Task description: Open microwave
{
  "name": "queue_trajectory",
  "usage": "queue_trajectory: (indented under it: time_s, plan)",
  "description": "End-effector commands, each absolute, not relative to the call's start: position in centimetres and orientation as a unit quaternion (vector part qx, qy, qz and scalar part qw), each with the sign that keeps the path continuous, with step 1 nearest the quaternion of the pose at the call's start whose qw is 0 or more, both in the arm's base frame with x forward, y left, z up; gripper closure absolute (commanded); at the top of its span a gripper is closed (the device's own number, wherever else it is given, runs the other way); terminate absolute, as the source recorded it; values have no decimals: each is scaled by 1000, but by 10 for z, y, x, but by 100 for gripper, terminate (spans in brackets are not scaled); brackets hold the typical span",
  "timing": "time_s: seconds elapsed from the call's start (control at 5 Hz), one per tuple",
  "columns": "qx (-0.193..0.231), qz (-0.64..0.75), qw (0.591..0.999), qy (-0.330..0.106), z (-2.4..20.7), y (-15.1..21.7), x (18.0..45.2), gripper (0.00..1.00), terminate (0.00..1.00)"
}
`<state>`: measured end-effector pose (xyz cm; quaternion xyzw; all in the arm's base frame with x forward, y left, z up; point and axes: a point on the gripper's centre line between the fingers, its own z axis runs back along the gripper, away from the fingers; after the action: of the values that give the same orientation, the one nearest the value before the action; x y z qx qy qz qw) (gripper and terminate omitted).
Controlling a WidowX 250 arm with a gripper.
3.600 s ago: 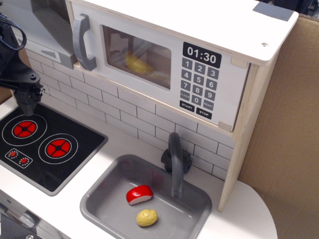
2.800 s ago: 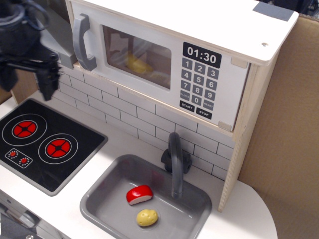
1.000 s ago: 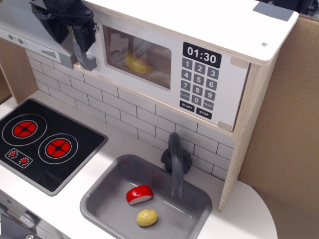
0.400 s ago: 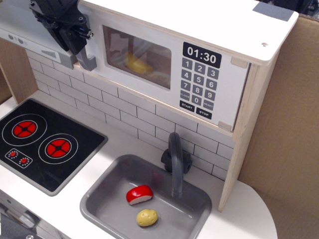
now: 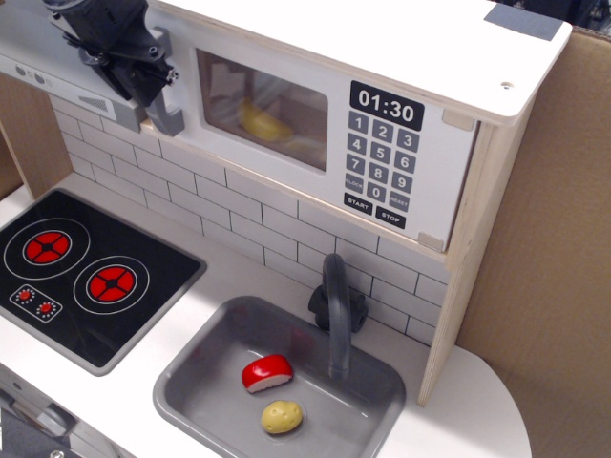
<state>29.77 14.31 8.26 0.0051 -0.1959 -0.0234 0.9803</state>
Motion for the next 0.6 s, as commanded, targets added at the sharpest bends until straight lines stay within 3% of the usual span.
queue_trajectory:
  time_s: [0.0, 0.2, 0.4]
  plan:
    - [20, -45, 980, -191, 97, 142, 263, 100, 0]
    - [23, -15, 992, -123, 99, 138, 237, 0, 0]
    - [45, 24, 998, -22, 108, 157, 205, 0, 0]
